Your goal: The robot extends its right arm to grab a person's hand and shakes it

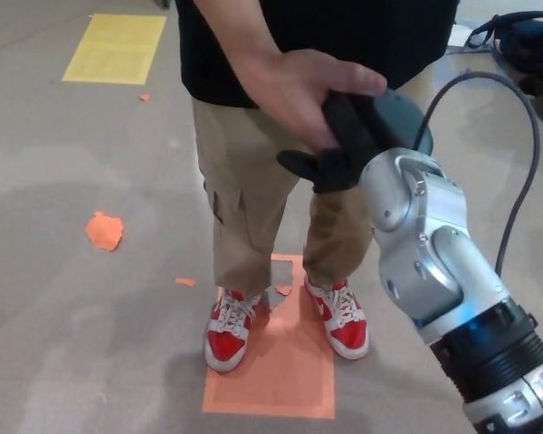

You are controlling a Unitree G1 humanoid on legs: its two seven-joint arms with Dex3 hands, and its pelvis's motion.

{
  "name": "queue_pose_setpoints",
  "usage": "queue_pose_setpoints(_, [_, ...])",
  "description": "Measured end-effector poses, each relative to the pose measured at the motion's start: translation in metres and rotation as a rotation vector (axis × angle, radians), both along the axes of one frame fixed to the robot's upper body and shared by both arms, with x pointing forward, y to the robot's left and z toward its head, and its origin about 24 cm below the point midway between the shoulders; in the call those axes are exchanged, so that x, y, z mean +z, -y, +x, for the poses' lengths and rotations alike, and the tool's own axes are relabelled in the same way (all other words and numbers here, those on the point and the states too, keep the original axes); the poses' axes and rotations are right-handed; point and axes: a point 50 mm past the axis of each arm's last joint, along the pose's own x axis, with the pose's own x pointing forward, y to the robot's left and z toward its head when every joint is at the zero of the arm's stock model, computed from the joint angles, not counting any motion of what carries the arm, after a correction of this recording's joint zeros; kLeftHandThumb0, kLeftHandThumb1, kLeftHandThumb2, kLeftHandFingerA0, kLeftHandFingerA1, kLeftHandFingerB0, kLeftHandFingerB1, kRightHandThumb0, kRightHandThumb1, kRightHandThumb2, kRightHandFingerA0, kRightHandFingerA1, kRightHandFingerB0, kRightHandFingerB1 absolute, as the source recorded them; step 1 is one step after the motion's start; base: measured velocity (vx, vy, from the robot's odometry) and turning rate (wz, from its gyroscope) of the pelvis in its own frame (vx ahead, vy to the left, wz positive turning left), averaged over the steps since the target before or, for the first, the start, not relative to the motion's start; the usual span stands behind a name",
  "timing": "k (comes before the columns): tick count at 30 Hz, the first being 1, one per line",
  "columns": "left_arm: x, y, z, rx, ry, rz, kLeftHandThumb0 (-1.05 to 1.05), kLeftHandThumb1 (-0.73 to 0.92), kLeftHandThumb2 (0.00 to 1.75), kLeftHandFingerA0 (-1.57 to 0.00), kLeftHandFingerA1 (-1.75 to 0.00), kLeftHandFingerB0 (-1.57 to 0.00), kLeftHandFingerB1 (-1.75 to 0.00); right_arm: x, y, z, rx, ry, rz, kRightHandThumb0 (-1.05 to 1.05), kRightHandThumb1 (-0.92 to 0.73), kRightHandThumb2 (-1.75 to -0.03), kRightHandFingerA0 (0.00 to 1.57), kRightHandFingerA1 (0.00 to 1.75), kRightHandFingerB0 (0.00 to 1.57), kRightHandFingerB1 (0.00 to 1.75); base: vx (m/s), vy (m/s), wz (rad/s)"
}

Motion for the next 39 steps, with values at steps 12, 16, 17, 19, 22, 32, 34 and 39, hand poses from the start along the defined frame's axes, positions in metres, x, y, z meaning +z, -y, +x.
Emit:
queue_pose_setpoints(12, [0.000, 0.000, -0.001, 0.004, 0.000, -0.010, -0.65, 0.89, 0.67, -0.32, -0.33, -0.28, -0.32, 0.018, 0.004, -0.034, 0.075, 0.135, 0.155, -0.27, -0.85, -0.65, 0.96, 0.57, 0.62, 0.42, 0.00, 0.000, 0.00])
queue_pose_setpoints(16, [0.000, 0.000, -0.001, 0.004, -0.002, -0.012, -0.65, 0.90, 0.67, -0.33, -0.33, -0.28, -0.32, 0.034, 0.006, -0.053, 0.118, 0.215, 0.206, -0.29, -0.85, -0.65, 1.03, 0.83, 0.62, 0.42, 0.00, 0.000, 0.00])
queue_pose_setpoints(17, [0.000, 0.000, -0.001, 0.004, -0.003, -0.011, -0.65, 0.90, 0.67, -0.32, -0.33, -0.28, -0.32, 0.038, 0.006, -0.058, 0.130, 0.236, 0.218, -0.30, -0.84, -0.65, 1.03, 0.85, 0.54, 0.39, 0.00, 0.000, 0.00])
queue_pose_setpoints(19, [0.000, 0.000, -0.001, 0.003, -0.003, -0.011, -0.65, 0.90, 0.67, -0.32, -0.33, -0.28, -0.32, 0.044, 0.007, -0.067, 0.149, 0.265, 0.238, -0.30, -0.84, -0.65, 1.03, 0.85, 0.54, 0.39, 0.00, 0.000, 0.00])
queue_pose_setpoints(22, [-0.001, 0.000, -0.001, 0.002, -0.004, -0.011, -0.65, 0.90, 0.67, -0.32, -0.33, -0.28, -0.32, 0.050, 0.007, -0.078, 0.173, 0.297, 0.260, -0.30, -0.84, -0.65, 1.03, 0.85, 0.54, 0.39, 0.00, 0.000, 0.00])
queue_pose_setpoints(32, [-0.002, -0.001, -0.004, 0.006, -0.009, -0.011, -0.64, 0.89, 0.67, -0.35, -0.34, -0.31, -0.33, 0.059, 0.017, -0.098, 0.234, 0.248, 0.184, -0.82, -0.55, -0.90, 0.16, 0.46, 0.00, 0.07, 0.00, 0.000, 0.00])
queue_pose_setpoints(34, [-0.001, -0.001, -0.004, 0.006, -0.009, -0.011, -0.63, 0.89, 0.67, -0.34, -0.33, -0.31, -0.33, 0.057, 0.018, -0.091, 0.229, 0.205, 0.142, -0.83, -0.71, -0.62, 0.22, 0.36, 0.00, 0.06, 0.00, 0.000, 0.00])
queue_pose_setpoints(39, [-0.001, 0.000, -0.003, 0.005, -0.007, -0.011, -0.64, 0.91, 0.67, -0.35, -0.33, -0.29, -0.32, 0.037, 0.020, -0.063, 0.180, 0.043, 0.058, -0.87, -0.58, -0.78, 0.12, 0.39, 0.00, 0.00, 0.00, 0.000, 0.00])
